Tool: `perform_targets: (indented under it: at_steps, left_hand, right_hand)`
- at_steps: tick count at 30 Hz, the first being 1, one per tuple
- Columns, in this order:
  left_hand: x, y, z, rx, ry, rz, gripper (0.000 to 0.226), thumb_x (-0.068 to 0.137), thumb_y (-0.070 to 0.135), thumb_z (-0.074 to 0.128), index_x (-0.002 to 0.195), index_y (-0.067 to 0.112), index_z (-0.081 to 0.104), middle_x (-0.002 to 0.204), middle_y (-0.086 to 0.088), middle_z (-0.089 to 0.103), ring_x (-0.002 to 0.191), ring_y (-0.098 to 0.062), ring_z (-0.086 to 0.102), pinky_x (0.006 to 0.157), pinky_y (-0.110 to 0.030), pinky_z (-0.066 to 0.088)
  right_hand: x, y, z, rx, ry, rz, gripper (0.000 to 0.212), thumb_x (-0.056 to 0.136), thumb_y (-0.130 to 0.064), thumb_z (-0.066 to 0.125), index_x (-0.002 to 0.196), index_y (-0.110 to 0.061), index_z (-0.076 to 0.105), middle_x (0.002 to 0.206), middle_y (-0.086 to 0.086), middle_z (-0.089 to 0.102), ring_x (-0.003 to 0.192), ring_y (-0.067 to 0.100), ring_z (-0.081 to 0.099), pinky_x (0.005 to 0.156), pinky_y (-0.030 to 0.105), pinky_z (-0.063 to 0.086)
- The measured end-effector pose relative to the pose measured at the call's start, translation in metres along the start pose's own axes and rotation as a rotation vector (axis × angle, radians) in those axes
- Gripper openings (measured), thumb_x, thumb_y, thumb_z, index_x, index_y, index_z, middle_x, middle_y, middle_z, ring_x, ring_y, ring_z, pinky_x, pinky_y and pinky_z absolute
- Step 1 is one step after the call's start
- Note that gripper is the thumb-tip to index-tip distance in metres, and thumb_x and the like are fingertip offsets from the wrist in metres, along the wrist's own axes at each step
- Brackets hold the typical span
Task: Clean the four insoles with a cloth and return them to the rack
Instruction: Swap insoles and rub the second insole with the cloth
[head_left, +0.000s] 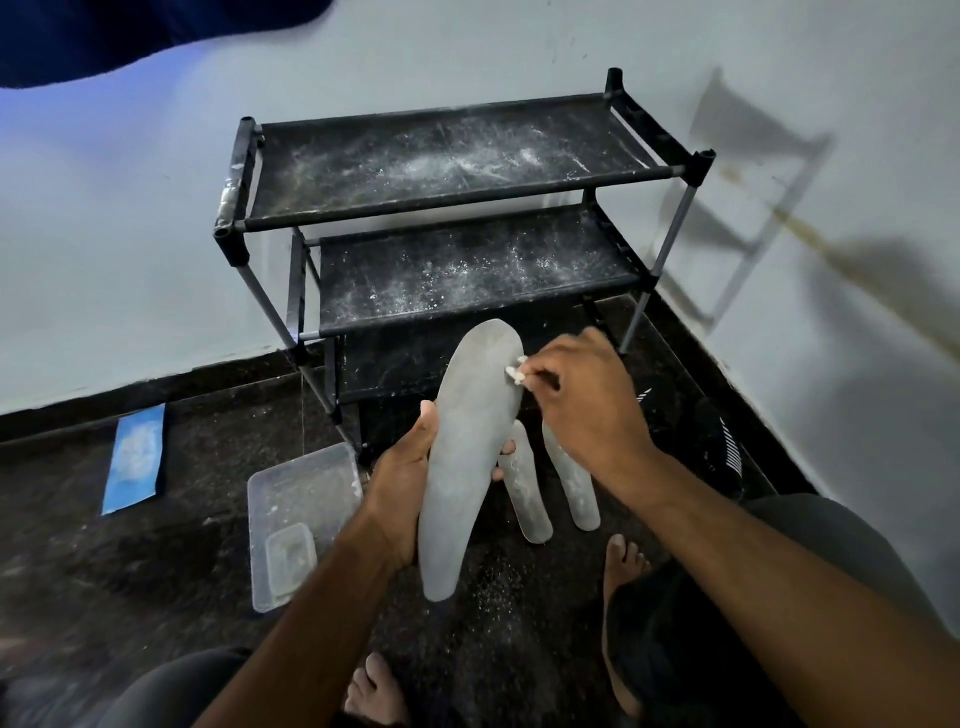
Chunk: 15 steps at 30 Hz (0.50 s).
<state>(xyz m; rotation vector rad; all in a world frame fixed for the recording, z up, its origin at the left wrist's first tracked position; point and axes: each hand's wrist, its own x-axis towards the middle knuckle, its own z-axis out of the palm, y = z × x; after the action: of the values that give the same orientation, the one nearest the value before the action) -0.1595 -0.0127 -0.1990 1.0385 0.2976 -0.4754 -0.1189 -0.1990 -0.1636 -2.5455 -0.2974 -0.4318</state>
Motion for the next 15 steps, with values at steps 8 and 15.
perform_targets:
  at_steps: [8,15]
  left_hand:
    - [0.003,-0.006,-0.003,0.07,0.069,0.038,0.059,0.109,0.046,0.034,0.109,0.004,0.076,0.102,-0.021,0.075,0.079,-0.026,0.072,0.07,-0.033,0.061]
    - [0.009,-0.008,-0.009,0.113,0.118,0.024,0.063,0.101,0.057,0.045,0.117,0.004,0.074,0.108,-0.02,0.071,0.088,-0.027,0.07,0.081,-0.04,0.055]
  right_hand:
    - [-0.008,-0.011,0.009,0.054,-0.171,-0.126,0.011,0.088,-0.023,0.069,0.096,-0.021,0.077,0.091,-0.009,0.068,0.089,0.009,0.047,0.082,0.031,0.046]
    - [-0.019,-0.02,0.021,0.01,-0.35,-0.204,0.009,0.088,-0.021,0.067,0.093,-0.021,0.075,0.09,-0.012,0.063,0.088,0.004,0.04,0.083,0.028,0.043]
